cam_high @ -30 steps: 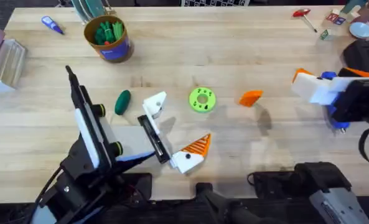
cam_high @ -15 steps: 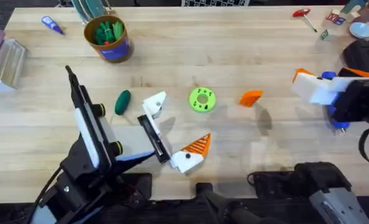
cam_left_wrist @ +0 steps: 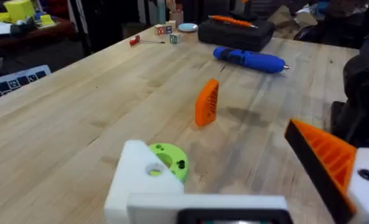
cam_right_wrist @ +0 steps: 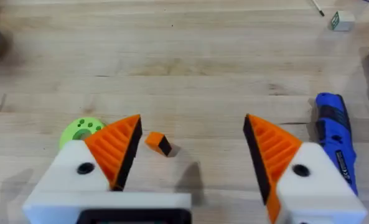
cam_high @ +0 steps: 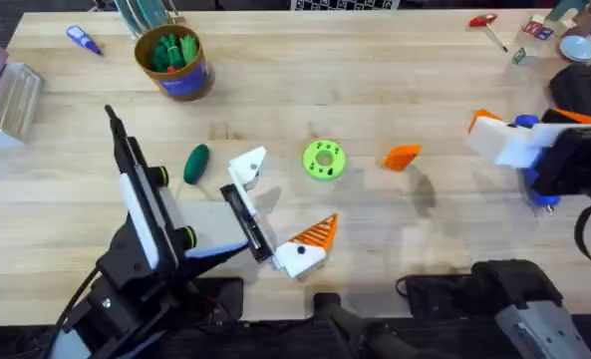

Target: Pick up the gripper from the table and insert it into the empty holder that is missing its gripper. Then pick up a screw, insert it into the mounting hole, and use the screwdriver to tighten it. Finally, clean up the table by picking up the vegetable and placing it into the bucket.

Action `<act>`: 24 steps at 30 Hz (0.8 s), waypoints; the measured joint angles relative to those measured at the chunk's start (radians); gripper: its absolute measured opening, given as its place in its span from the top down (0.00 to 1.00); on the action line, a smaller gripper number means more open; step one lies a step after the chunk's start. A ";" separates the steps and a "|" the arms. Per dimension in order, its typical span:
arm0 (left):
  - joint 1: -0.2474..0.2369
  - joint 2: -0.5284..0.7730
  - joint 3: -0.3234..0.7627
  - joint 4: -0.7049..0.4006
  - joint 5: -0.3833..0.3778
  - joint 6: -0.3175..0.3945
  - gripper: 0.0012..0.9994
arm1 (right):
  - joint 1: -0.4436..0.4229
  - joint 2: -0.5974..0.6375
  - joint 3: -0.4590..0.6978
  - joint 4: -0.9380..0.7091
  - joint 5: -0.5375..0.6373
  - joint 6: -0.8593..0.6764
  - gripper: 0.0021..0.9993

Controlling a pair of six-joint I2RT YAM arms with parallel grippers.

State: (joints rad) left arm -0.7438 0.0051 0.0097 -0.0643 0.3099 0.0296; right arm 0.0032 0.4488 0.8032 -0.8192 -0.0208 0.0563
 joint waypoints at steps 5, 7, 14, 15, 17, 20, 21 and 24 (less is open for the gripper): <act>0.000 0.000 0.000 0.000 0.000 0.000 0.01 | 0.000 0.000 0.000 0.005 0.000 0.000 0.01; 0.000 0.000 0.000 0.000 0.000 0.000 0.01 | 0.000 0.000 0.000 0.011 0.000 0.000 0.01; 0.000 0.000 0.000 0.000 0.000 0.000 0.01 | 0.000 0.000 0.001 0.029 -0.035 0.026 0.01; 0.000 0.000 0.000 0.001 0.000 -0.002 0.01 | 0.000 0.001 0.001 0.034 -0.055 0.025 0.01; 0.000 0.000 0.000 0.007 0.000 -0.018 0.01 | 0.000 0.011 0.002 0.037 -0.088 0.020 0.01; 0.000 0.000 0.000 0.019 0.000 -0.051 0.01 | 0.000 0.070 0.009 0.030 -0.122 0.009 0.01; 0.000 0.000 0.000 0.019 0.000 -0.062 0.01 | 0.001 0.105 0.015 0.019 -0.130 0.001 0.01; 0.000 0.000 0.000 0.019 0.000 -0.080 0.01 | 0.015 0.224 0.044 -0.044 -0.139 -0.037 0.01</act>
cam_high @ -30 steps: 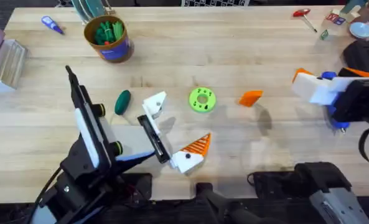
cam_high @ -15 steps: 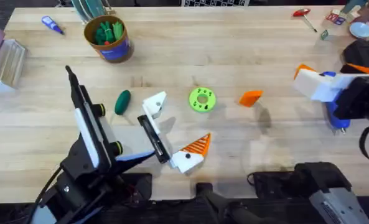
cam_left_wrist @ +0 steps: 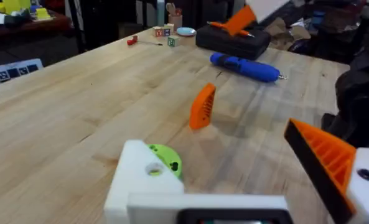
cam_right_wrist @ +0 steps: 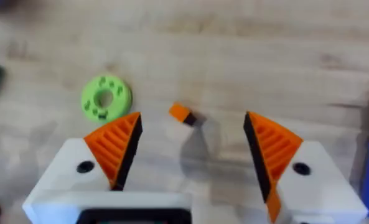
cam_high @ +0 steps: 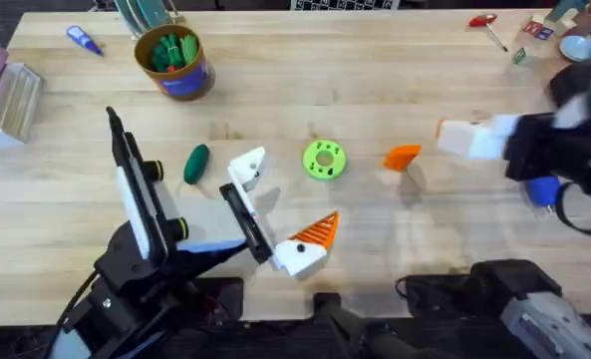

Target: Pick up the gripper from the table and insert it into the empty holder that is missing its gripper. Then pick up a screw, insert it into the mounting hole, and use the screwdriver to tighten it. Finally, clean up the table by picking up the vegetable and placing it into the bucket.

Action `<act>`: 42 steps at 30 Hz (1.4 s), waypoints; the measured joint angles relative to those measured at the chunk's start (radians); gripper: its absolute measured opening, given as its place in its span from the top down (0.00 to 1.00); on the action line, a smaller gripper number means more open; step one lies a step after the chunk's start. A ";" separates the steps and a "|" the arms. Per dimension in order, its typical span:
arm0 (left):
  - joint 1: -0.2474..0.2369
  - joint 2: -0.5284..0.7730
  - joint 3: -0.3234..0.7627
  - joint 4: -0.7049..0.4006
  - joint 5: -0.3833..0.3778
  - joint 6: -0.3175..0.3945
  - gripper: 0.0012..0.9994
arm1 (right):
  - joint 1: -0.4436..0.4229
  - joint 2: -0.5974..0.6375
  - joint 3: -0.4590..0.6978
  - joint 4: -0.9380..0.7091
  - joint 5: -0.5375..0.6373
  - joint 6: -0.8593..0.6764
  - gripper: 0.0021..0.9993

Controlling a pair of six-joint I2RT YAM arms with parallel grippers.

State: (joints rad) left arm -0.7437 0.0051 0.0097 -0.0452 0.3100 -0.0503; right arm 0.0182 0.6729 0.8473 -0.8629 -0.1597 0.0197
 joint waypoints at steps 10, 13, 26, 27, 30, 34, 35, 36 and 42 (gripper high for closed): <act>0.000 0.000 0.000 -0.018 0.000 -0.015 0.01 | 0.085 0.355 0.129 -0.135 0.003 -0.179 0.01; 0.000 0.000 0.000 -0.018 0.000 -0.016 0.01 | 0.097 0.420 0.132 -0.119 0.006 -0.199 0.01; 0.000 0.000 0.000 -0.018 0.000 -0.018 0.01 | 0.162 0.546 0.132 -0.111 0.095 -0.447 0.01; 0.000 0.000 0.000 -0.018 0.000 -0.018 0.01 | 0.170 0.559 0.133 -0.110 0.104 -0.467 0.01; 0.000 0.000 0.000 -0.018 0.000 -0.018 0.01 | 0.194 0.608 0.133 -0.094 0.128 -0.515 0.01; 0.000 0.000 0.000 -0.018 0.000 -0.018 0.01 | 0.219 0.667 0.133 -0.052 0.173 -0.547 0.01; 0.000 0.000 0.000 -0.018 0.000 -0.018 0.01 | 0.224 0.677 0.133 -0.049 0.187 -0.556 0.02; 0.000 0.000 0.000 -0.018 0.000 -0.018 0.01 | 0.229 0.687 0.133 -0.049 0.201 -0.568 0.04; 0.000 0.000 0.000 -0.018 0.000 -0.018 0.01 | 0.235 0.718 0.133 -0.024 0.242 -0.597 0.14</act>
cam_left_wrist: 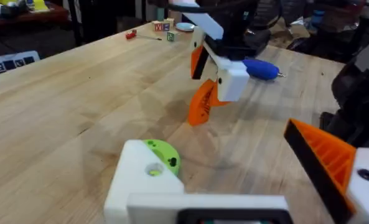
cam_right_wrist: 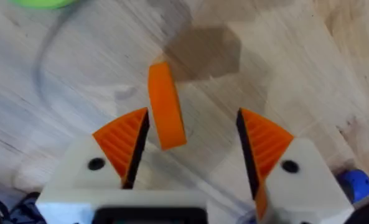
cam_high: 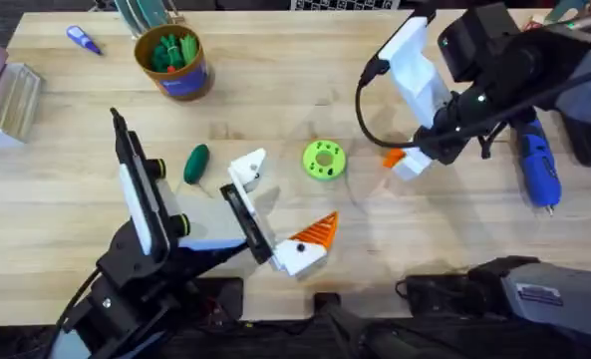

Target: Pick up the gripper from the table and insert it into the empty holder that is missing its gripper. Then pick up a screw, insert it into the mounting hole, and use the screwdriver to tighten it. Finally, clean up the table by picking up the vegetable and placing it into the bucket.

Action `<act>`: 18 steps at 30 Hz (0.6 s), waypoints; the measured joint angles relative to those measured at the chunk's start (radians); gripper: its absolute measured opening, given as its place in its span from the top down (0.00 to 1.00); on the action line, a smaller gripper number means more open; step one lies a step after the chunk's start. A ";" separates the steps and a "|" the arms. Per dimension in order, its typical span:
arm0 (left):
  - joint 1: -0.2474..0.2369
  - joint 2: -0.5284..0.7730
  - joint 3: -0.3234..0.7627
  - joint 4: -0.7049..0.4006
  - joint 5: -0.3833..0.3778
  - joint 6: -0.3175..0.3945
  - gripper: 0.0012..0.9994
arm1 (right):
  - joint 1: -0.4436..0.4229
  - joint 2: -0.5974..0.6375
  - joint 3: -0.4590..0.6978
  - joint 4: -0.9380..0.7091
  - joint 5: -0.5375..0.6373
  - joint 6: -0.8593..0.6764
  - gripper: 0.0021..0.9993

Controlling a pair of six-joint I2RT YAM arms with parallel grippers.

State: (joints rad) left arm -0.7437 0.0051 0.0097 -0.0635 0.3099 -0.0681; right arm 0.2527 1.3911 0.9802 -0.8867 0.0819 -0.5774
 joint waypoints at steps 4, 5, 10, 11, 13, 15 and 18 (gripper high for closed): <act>0.000 0.000 0.000 0.000 0.000 0.000 0.01 | 0.002 0.003 0.000 0.002 0.000 -0.006 0.25; 0.000 0.000 0.000 0.000 0.000 0.000 0.01 | 0.003 0.003 0.000 0.002 0.000 -0.007 0.29; 0.000 0.000 0.000 0.000 0.000 0.000 0.01 | 0.004 0.003 0.001 0.002 -0.019 -0.007 0.39; 0.000 0.000 0.000 0.000 0.000 0.000 0.01 | 0.005 0.003 0.001 0.002 -0.029 -0.007 0.41; 0.000 0.000 0.000 0.000 0.000 0.000 0.01 | 0.005 0.003 0.001 0.002 -0.043 -0.007 0.44; 0.000 0.000 0.000 0.000 0.000 0.000 0.01 | 0.005 0.003 0.001 0.001 -0.052 -0.007 0.48; 0.000 0.000 0.000 0.000 0.000 0.000 0.01 | 0.005 0.003 0.001 0.000 -0.058 -0.007 0.57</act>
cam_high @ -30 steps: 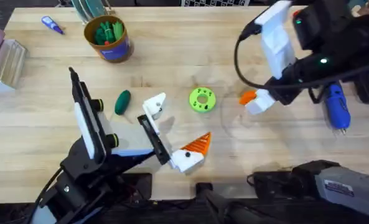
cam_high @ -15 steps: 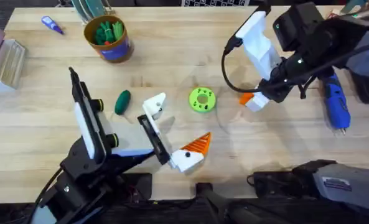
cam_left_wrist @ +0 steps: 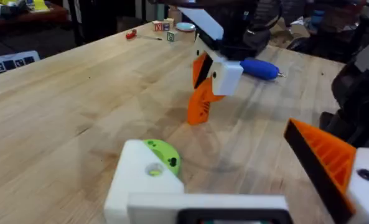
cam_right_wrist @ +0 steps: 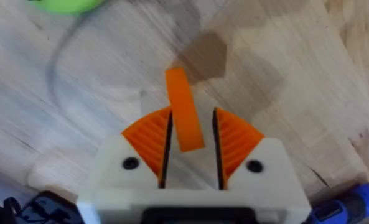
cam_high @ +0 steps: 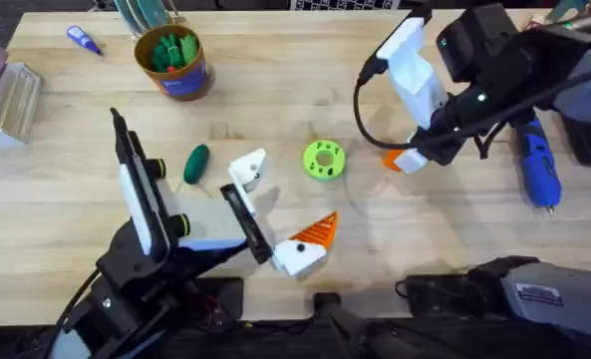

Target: Pick up the gripper from the table and insert it into the empty holder that is missing its gripper. Then pick up a screw, insert it into the mounting hole, and use the screwdriver to tighten it. Finally, clean up the table by picking up the vegetable and placing it into the bucket.

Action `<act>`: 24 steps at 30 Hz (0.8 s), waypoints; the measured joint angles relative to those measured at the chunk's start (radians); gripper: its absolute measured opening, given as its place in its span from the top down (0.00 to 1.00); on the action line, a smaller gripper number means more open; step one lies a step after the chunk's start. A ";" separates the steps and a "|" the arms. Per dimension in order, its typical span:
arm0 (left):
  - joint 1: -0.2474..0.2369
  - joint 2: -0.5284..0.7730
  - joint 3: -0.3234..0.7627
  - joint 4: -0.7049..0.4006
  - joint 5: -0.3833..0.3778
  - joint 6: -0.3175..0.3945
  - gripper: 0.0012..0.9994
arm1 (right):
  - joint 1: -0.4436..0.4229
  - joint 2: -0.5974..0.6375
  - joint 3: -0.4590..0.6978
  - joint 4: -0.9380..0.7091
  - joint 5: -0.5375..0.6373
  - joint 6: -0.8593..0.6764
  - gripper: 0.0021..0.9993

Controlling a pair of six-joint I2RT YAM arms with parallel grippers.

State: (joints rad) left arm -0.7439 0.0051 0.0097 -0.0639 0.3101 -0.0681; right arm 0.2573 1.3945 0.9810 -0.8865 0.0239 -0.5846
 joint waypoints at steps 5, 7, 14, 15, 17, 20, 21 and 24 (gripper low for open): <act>0.000 0.000 0.000 0.000 0.000 0.000 0.01 | 0.000 0.000 0.000 0.000 -0.005 -0.003 0.81; 0.000 0.000 0.000 0.000 0.000 0.000 0.01 | 0.000 0.000 0.000 0.002 -0.003 -0.004 0.90; 0.000 0.000 0.000 0.000 0.000 0.000 0.01 | 0.001 -0.047 0.002 -0.010 -0.004 -0.003 0.99; 0.000 0.000 0.000 0.000 0.000 0.000 0.01 | 0.001 -0.073 0.002 -0.012 -0.004 -0.003 0.99; 0.000 0.000 0.000 0.000 0.000 0.000 0.01 | 0.001 -0.128 0.002 -0.021 -0.004 -0.004 0.99; 0.000 0.000 0.000 0.000 0.000 0.000 0.01 | 0.001 -0.230 0.002 -0.045 -0.005 0.011 0.99; 0.000 0.000 0.000 0.000 0.000 0.000 0.01 | 0.001 -0.269 0.002 -0.051 -0.006 0.028 0.99; 0.000 0.000 0.000 0.000 0.000 0.000 0.01 | 0.000 -0.377 0.002 -0.055 -0.043 0.110 0.99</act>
State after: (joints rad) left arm -0.7441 0.0051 0.0097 -0.0639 0.3099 -0.0681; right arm 0.2577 1.0178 0.9829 -0.9413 -0.0189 -0.4744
